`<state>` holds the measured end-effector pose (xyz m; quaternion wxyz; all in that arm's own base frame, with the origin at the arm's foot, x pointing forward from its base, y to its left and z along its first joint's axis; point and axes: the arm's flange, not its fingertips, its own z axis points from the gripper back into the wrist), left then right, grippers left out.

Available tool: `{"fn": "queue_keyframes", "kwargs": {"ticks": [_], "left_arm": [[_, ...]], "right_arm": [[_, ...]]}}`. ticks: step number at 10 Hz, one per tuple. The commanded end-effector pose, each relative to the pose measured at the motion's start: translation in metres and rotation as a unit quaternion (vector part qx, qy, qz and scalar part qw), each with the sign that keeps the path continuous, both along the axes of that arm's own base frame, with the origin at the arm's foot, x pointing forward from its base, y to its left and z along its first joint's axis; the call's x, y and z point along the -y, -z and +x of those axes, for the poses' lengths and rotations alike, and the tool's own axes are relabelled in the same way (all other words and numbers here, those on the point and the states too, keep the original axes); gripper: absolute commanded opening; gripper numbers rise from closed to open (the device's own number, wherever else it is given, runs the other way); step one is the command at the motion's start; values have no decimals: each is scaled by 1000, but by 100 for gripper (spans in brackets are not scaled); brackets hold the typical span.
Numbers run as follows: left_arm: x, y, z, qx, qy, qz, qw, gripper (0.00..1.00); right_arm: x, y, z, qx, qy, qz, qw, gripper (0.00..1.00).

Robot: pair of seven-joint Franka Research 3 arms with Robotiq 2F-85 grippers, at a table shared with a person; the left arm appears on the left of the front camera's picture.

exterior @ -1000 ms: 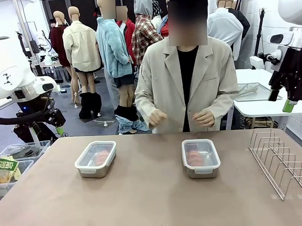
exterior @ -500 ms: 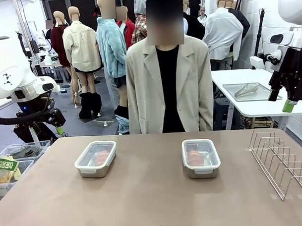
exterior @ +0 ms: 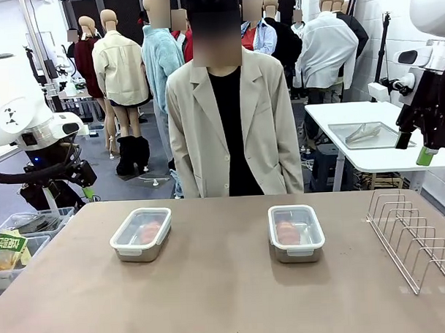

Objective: Place the bread in airtight containers.
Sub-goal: Release when the human grabs the Airtight Container lid.

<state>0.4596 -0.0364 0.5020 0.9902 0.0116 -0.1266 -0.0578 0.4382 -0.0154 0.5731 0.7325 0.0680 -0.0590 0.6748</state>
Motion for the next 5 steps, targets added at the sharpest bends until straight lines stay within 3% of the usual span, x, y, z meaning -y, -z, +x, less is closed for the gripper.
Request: {"fn": "queue_keyframes", "kwargs": {"ticks": [1, 5], "left_arm": [[0, 0, 0, 0, 0, 0, 1000, 100], [0, 0, 0, 0, 0, 0, 1000, 100]], "right_arm": [[-2, 4, -2, 5, 3, 8, 1000, 100], [-2, 4, -2, 5, 3, 8, 1000, 100]]}}
